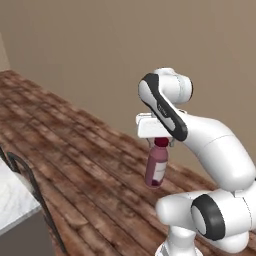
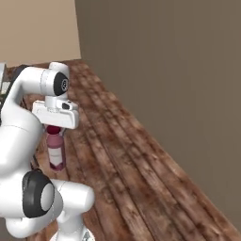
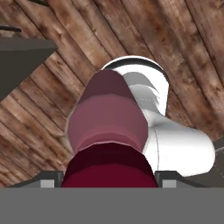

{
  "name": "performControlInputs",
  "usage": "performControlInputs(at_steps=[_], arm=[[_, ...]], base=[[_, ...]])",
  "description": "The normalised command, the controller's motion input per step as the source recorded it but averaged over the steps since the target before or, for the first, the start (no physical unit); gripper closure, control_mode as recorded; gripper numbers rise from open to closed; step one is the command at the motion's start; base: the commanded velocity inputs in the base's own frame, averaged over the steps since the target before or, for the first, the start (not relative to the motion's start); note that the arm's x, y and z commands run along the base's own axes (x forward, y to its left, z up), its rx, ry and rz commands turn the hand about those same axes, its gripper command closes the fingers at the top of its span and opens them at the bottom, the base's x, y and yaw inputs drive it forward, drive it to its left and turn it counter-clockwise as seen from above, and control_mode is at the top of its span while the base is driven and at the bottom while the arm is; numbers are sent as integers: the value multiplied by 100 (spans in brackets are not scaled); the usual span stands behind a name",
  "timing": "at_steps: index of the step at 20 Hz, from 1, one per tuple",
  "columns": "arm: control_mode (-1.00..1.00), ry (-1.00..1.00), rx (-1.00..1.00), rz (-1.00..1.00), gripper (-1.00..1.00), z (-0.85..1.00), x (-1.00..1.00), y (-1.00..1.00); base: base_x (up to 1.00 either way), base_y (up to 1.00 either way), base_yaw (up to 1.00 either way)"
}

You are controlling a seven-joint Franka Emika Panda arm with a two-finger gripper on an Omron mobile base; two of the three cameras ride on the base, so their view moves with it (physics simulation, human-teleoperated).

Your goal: There is a wine glass and glass cup on the dining counter. Place the wine bottle next to the wine glass and the juice bottle next to the glass cup.

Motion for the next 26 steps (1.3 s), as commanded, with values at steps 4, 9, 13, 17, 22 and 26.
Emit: performControlInputs(at_steps=[4,9,13,17,22,26], arm=[[100,0,0,0,100,0,0,0],[100,0,0,0,100,0,0,0],[100,0,0,0,100,0,0,0],[100,0,0,0,100,0,0,0],[100,0,0,0,100,0,0,0],[100,0,0,0,100,0,0,0]], base=[[74,0,39],[80,-2,25],[83,-3,18],[84,-4,18],[81,-5,18],[78,-4,21]])
